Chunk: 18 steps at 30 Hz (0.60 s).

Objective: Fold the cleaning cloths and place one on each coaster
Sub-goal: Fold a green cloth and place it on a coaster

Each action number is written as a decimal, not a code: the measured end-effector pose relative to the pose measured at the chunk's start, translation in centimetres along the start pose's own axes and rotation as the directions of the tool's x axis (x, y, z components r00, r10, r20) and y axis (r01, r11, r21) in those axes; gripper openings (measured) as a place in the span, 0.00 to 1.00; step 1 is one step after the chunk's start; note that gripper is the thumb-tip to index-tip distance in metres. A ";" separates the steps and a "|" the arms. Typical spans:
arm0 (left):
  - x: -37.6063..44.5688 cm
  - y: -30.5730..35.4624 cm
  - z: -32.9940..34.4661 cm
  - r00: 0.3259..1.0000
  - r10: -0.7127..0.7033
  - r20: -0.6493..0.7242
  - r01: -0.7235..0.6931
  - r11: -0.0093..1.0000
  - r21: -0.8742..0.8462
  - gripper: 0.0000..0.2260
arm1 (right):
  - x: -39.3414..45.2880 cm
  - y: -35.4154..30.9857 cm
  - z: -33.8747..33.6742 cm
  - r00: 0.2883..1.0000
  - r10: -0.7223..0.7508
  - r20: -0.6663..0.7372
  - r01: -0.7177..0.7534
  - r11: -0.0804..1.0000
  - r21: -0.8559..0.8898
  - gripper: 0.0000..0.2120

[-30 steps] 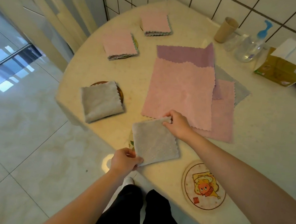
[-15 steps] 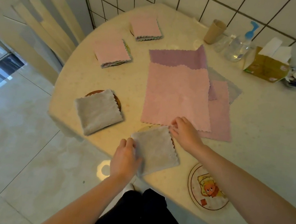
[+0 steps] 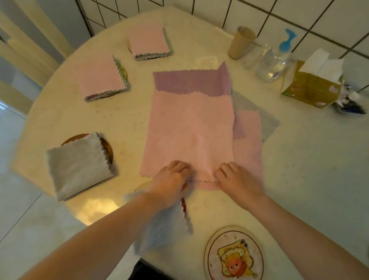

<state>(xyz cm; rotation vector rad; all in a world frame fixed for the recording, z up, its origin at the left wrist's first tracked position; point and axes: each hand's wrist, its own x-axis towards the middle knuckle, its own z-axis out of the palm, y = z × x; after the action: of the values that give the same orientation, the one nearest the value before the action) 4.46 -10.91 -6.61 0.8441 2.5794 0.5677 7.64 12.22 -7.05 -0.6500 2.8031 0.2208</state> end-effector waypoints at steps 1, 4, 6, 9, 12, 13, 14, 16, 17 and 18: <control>0.6 0.2 0.2 1.000 -0.014 0.022 0.013 1.000 0.028 0.29 | 0.2 0.6 0.2 0.999 -0.028 -0.023 0.028 1.000 0.012 0.12; 1.1 0.4 0.5 0.999 -0.038 -0.014 0.040 0.991 0.127 0.23 | 1.0 1.5 -0.9 0.991 -0.049 -0.128 0.059 0.995 0.075 0.05; 1.6 0.4 0.5 0.998 -0.050 -0.047 0.056 0.988 0.144 0.21 | 1.8 2.0 -2.7 0.980 0.024 -0.199 0.023 0.972 0.233 0.05; 2.5 -0.2 0.2 0.987 -0.120 -0.112 0.124 0.992 0.037 0.18 | 3.6 3.4 -4.5 0.968 0.166 -0.191 -0.070 0.901 0.428 0.05; 3.2 -1.9 -1.4 0.957 -0.228 -0.180 0.235 0.972 0.016 0.13 | 5.4 5.8 -5.5 0.967 0.225 -0.118 -0.094 0.747 0.658 0.08; 3.3 -2.7 -2.3 0.940 -0.279 -0.197 0.287 0.958 0.017 0.13 | 6.0 6.7 -6.1 0.961 0.239 -0.140 -0.074 0.710 0.701 0.09; 3.4 -3.3 -3.2 0.919 -0.329 -0.216 0.338 0.941 0.008 0.13 | 6.5 7.6 -6.5 0.948 0.255 -0.192 -0.048 0.707 0.706 0.08; 3.9 -3.9 -5.3 0.877 -0.406 -0.258 0.413 0.910 -0.028 0.15 | 7.0 9.6 -7.9 0.916 0.312 -0.254 -0.061 0.731 0.679 0.09; 4.3 -3.6 -6.5 0.863 -0.420 -0.281 0.422 0.905 -0.057 0.16 | 6.9 10.4 -8.8 0.897 0.351 -0.268 -0.085 0.733 0.675 0.09; 4.7 -3.2 -7.8 0.858 -0.415 -0.305 0.410 0.908 -0.083 0.17 | 6.7 11.1 -9.6 0.877 0.385 -0.288 -0.098 0.730 0.677 0.10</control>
<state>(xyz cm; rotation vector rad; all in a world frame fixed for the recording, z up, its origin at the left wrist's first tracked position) -4.18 -12.34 -2.55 0.1777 2.9174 0.6276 -5.21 17.34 1.20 -0.1471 3.0395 -0.9256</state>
